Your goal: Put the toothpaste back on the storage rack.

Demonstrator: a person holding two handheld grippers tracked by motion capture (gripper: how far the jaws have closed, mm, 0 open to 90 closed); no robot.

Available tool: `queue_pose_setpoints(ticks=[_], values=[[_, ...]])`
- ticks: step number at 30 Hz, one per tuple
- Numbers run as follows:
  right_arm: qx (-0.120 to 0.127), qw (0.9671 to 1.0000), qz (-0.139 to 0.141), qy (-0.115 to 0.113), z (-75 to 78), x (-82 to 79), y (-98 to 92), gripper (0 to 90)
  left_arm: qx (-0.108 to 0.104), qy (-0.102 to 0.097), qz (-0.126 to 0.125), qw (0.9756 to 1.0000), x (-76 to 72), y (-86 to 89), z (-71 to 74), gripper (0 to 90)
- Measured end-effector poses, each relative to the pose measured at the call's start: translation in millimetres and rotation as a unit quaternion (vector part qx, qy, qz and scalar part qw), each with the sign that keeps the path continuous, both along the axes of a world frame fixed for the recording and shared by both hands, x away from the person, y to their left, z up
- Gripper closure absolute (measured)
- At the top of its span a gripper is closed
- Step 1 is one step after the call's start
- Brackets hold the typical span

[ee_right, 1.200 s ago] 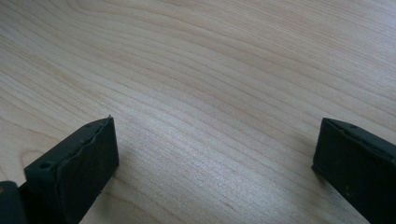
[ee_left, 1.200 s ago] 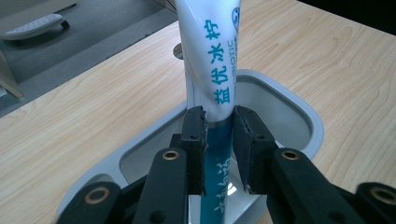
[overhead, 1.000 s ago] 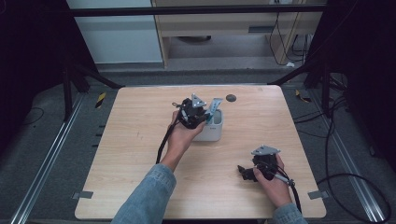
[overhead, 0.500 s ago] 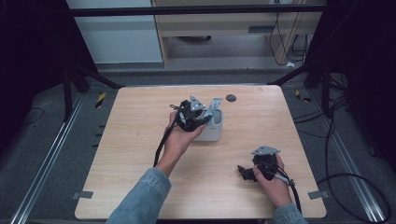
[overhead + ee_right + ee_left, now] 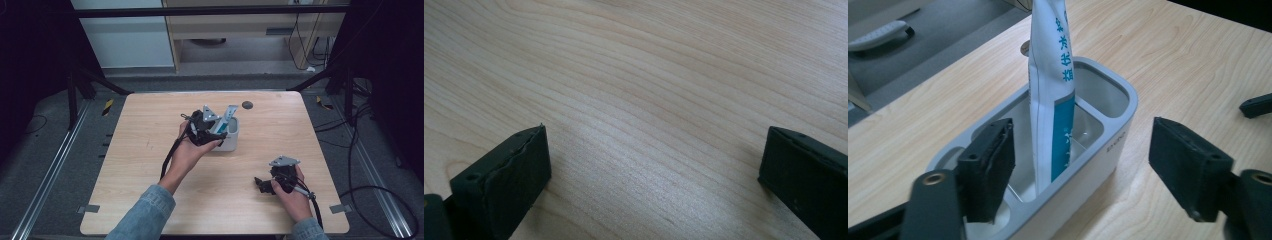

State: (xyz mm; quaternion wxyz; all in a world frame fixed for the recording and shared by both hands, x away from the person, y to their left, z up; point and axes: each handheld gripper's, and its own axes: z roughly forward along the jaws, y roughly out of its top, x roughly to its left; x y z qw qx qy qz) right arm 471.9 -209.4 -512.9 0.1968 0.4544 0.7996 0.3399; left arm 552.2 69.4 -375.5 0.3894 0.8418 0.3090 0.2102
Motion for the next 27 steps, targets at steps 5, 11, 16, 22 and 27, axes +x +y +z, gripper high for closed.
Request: queue_pose_setpoints(ticks=[5,11,16,22,27], values=[[0.0,1.0,0.0,0.0,0.0,0.0,0.0,0.4,0.003,0.01,-0.001,0.9999,-4.7,0.1,2.0,11.6],[0.0,1.0,0.0,0.0,0.0,0.0,0.0,0.4,0.019,0.022,-0.008,0.9995,-11.4,3.9,1.8,5.4],[0.0,1.0,0.0,0.0,0.0,-0.1,0.0,0.4,0.022,0.028,0.002,0.9994,-15.0,14.8,-0.4,4.6],[0.0,1.0,0.0,0.0,0.0,0.0,0.0,0.4,0.026,0.039,0.013,0.9988,-17.4,30.4,-6.1,3.3],[0.0,1.0,0.0,0.0,0.0,0.0,0.0,0.4,0.024,0.035,0.03,0.9987,-19.7,50.8,-10.7,3.5]])
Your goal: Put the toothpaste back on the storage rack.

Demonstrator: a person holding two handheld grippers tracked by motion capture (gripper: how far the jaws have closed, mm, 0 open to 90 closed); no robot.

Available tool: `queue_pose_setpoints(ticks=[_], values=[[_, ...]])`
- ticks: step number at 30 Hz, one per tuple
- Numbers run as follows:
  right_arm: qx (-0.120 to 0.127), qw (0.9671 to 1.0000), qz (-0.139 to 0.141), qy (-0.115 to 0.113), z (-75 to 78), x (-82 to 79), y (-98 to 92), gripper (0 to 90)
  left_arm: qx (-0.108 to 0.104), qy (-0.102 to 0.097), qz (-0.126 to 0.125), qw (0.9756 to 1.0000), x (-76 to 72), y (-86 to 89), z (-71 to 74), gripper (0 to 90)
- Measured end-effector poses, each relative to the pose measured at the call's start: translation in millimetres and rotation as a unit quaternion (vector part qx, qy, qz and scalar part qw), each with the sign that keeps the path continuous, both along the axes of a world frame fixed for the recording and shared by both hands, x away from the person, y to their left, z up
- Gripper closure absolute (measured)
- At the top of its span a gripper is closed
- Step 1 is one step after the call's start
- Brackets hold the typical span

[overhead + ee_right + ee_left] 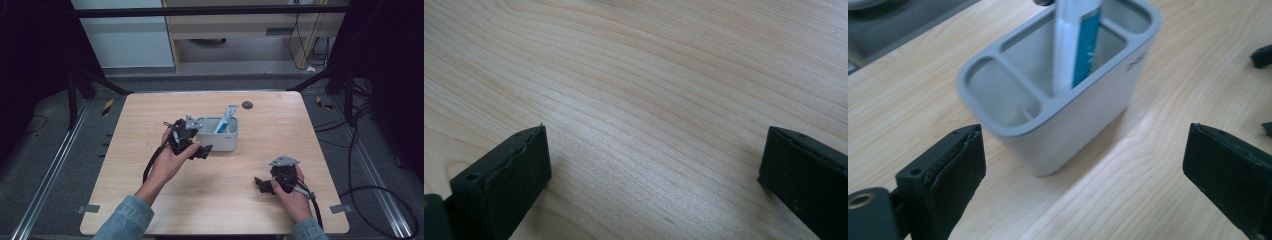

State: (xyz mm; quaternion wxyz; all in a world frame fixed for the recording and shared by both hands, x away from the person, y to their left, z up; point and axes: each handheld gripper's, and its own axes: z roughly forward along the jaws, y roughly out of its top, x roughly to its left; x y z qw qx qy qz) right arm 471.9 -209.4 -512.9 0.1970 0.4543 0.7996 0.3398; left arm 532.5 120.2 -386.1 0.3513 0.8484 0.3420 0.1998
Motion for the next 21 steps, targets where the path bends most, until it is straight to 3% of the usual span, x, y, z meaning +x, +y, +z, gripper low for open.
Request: queue_pose_setpoints(ticks=[13,21], values=[[0.0,1.0,-0.001,0.0,0.1,-0.1,0.1,0.4,0.001,0.0,0.024,0.9997,-4.4,47.6,-2.8,3.6],[0.001,1.0,-0.009,0.0,-0.1,-0.6,1.6,0.3,-0.004,0.008,0.044,0.999,-0.7,78.7,-15.5,4.0]])
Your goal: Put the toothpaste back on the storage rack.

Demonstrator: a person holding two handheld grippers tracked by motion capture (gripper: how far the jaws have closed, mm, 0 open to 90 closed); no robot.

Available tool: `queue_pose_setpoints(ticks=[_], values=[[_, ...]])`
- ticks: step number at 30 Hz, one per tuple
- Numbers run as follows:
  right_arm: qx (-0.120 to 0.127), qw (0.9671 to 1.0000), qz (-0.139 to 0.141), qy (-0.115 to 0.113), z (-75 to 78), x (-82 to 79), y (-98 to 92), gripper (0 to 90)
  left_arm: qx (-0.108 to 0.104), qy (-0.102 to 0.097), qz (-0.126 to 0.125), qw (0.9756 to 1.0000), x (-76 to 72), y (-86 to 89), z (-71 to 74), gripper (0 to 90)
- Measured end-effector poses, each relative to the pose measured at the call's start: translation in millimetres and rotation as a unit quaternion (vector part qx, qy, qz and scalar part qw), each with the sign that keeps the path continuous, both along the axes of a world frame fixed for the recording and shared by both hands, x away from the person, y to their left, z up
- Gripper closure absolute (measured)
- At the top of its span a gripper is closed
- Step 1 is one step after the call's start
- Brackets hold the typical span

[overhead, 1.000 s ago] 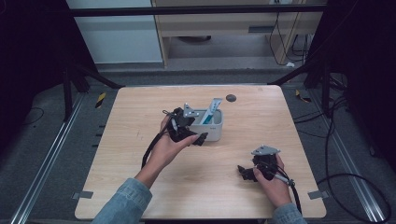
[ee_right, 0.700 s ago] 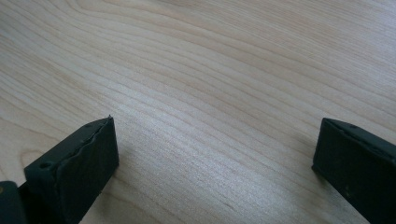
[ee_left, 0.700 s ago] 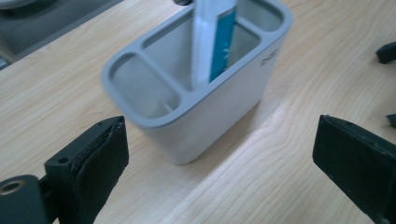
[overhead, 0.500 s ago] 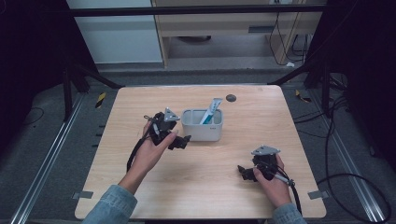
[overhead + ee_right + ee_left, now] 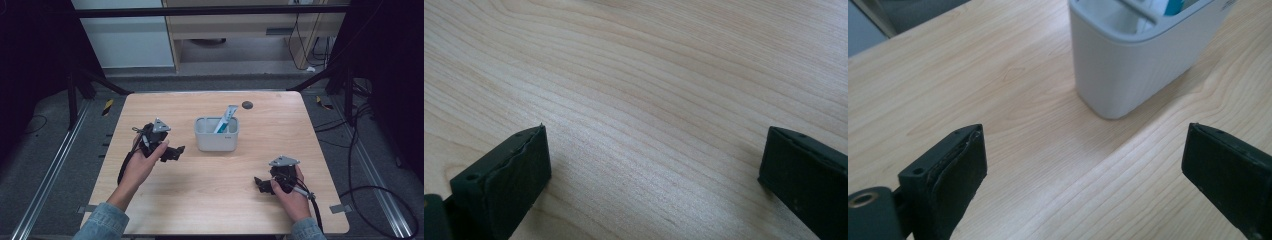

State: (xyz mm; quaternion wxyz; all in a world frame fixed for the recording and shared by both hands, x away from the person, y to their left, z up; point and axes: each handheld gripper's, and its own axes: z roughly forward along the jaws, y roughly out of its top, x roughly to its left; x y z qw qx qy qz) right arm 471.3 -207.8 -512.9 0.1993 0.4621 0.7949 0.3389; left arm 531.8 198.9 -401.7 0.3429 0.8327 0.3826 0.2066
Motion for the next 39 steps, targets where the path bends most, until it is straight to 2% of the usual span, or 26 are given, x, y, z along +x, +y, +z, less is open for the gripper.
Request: queue_pose_setpoints(ticks=[3,8,11,14,16,18,19,21,24,31,39], values=[[0.0,1.0,0.0,0.0,0.2,-0.1,0.0,0.4,0.003,0.008,0.01,0.9999,2.6,10.4,-10.2,4.4],[0.0,1.0,0.0,0.0,0.2,-0.1,0.1,0.4,0.012,0.011,0.015,0.9998,6.5,23.2,-21.2,4.7],[-0.001,1.0,0.0,0.0,0.2,-0.1,0.0,0.3,0.015,0.013,0.028,0.9994,9.6,30.8,-28.3,4.7],[0.0,1.0,0.0,0.001,0.2,-0.1,0.1,0.4,0.011,0.016,0.037,0.9991,10.5,36.2,-33.7,4.7],[0.0,1.0,-0.001,0.0,0.2,-0.2,0.1,0.4,0.021,0.014,0.043,0.9987,10.9,40.7,-38.2,4.7],[0.0,1.0,-0.001,0.001,0.2,-0.2,0.1,0.4,0.046,0.003,0.049,0.9977,11.4,46.2,-43.3,4.7],[-0.002,1.0,0.0,0.0,0.2,-0.1,-0.1,0.4,0.046,0.001,0.051,0.9976,11.4,48.4,-45.1,4.7],[-0.002,1.0,-0.002,0.0,0.1,-0.2,0.1,0.4,0.039,0.007,0.061,0.9973,11.8,54.9,-51.3,4.8],[-0.002,1.0,-0.001,0.0,0.1,-0.2,0.0,0.4,0.045,0.014,0.066,0.9967,12.3,60.4,-57.2,4.8],[-0.002,1.0,-0.001,-0.001,0.1,-0.2,0.0,0.4,0.034,0.031,0.087,0.9952,16.1,74.3,-71.6,4.8],[-0.002,1.0,-0.001,-0.001,0.1,-0.2,0.0,0.4,0.028,0.034,0.099,0.9941,17.7,87.8,-76.7,4.8]])
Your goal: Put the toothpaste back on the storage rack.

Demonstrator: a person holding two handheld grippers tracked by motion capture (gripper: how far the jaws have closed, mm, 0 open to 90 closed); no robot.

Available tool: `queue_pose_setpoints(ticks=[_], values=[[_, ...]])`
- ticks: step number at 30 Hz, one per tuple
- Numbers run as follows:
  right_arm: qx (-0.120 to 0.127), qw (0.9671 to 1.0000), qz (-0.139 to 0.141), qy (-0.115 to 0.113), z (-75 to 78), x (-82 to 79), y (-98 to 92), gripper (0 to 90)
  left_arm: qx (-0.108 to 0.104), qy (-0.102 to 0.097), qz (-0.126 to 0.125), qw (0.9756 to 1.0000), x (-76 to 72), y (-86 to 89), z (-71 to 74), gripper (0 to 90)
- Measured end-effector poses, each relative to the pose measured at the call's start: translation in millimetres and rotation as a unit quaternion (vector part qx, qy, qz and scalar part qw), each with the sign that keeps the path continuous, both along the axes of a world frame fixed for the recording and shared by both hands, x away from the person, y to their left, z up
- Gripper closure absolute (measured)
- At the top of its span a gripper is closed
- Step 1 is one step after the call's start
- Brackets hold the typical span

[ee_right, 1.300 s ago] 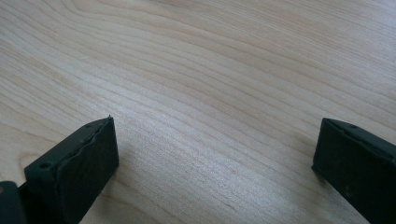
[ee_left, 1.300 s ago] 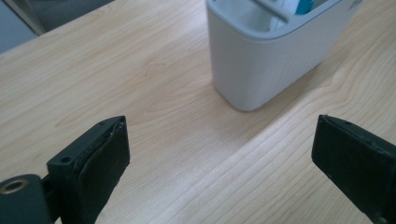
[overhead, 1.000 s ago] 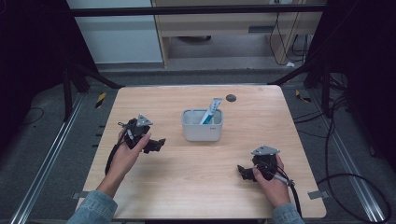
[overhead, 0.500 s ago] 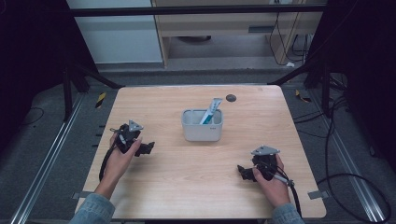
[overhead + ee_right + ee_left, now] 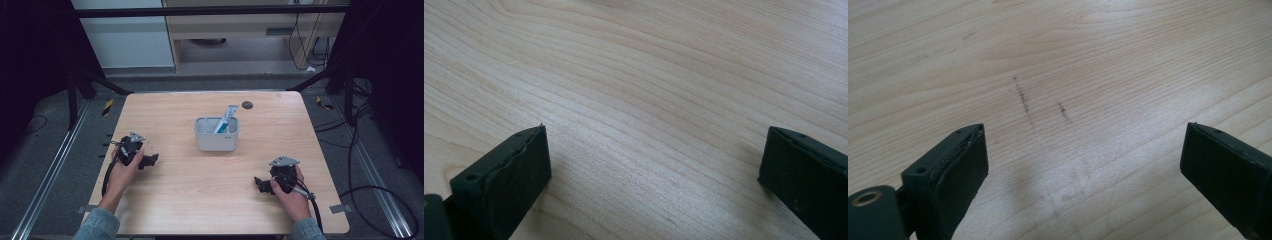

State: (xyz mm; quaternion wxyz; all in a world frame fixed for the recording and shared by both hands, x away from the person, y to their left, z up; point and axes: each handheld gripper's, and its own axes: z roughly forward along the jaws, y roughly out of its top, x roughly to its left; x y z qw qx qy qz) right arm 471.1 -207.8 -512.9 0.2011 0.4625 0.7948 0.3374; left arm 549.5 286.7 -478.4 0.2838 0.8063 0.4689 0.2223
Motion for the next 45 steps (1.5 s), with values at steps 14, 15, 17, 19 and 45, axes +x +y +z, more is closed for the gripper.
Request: queue_pose_setpoints(ticks=[14,15,17,19,45], values=[[0.0,1.0,0.0,0.0,0.0,0.0,0.0,0.4,-0.023,0.006,0.021,0.9995,6.3,13.1,-7.3,5.0],[0.005,1.0,-0.001,0.004,0.5,-0.4,0.3,0.4,-0.025,0.006,0.021,0.9994,6.6,13.6,-7.5,5.0],[0.0,1.0,0.0,0.0,0.0,0.0,0.0,0.4,-0.027,0.009,0.021,0.9994,7.4,14.5,-8.6,5.0],[0.0,1.0,0.0,0.0,0.0,0.0,0.0,0.4,-0.025,0.012,0.021,0.9994,8.1,14.8,-10.3,4.9],[0.001,1.0,-0.001,0.001,0.1,-0.1,0.2,0.4,-0.045,-0.011,0.036,0.9983,7.0,20.6,-28.8,0.0]])
